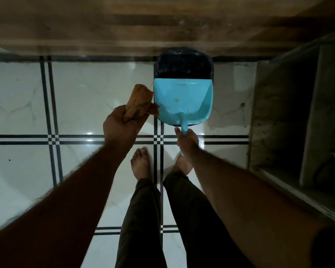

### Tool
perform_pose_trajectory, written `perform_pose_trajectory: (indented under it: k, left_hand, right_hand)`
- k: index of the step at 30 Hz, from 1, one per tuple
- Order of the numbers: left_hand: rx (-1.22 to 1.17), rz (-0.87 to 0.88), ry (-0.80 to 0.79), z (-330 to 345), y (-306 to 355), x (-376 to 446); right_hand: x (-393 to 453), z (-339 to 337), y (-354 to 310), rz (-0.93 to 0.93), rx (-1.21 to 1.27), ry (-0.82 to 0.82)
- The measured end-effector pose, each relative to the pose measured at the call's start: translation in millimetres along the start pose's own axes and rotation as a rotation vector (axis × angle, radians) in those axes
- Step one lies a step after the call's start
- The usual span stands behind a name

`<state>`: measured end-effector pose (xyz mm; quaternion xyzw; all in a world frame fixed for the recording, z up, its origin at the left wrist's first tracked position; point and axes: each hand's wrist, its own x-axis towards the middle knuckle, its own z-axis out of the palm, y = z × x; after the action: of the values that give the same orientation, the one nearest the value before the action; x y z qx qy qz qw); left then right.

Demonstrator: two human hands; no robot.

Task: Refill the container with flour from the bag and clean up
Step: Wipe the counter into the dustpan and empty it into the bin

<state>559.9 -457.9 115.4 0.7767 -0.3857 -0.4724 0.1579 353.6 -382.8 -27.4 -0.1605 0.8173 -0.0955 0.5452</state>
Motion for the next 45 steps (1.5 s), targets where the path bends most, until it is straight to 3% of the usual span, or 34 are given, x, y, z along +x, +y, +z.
perform_pose_trajectory:
  k: [6,10,12,14,17,21,24,28,35,39,43,45]
  left_hand:
    - [0.001,-0.02,-0.009,-3,3,-16]
    - [-0.037,0.026,-0.041,-19,40,-41]
    - [-0.045,0.075,-0.082,-28,65,-57]
    - [-0.039,0.156,-0.138,-34,98,-77]
    - [0.088,0.491,-0.195,-45,162,-125]
    - [0.39,1.196,-0.314,-60,240,-183]
    - [0.451,1.533,-0.459,-57,305,-225]
    - [0.603,1.685,-0.577,-30,378,-286]
    - [0.579,1.514,-0.803,31,451,-388]
    - [0.548,1.444,-0.83,79,466,-411]
    - [0.573,1.383,-0.838,122,463,-418]
    - [0.61,1.36,-0.833,137,456,-421]
  right_hand:
    - [10,-24,-17,0.141,-0.2,-0.109]
    - [-32,-56,-49,0.168,-0.24,0.056]
    - [-79,-79,-84,0.079,-0.042,0.028]
    - [-140,-108,-124,0.087,0.381,-0.223]
    - [-233,-172,-173,0.093,0.814,-0.576]
    - [-327,-272,-200,-0.041,1.011,-0.639]
    - [-392,-339,-193,-0.14,0.892,-0.495]
    - [-451,-423,-156,-0.24,0.955,-0.2]
    - [-493,-539,-86,-0.393,1.211,0.097]
    - [-464,-589,-50,-0.367,1.339,0.275]
    - [-424,-618,-16,-0.272,1.421,0.301]
    - [-409,-622,-6,-0.17,1.237,0.44]
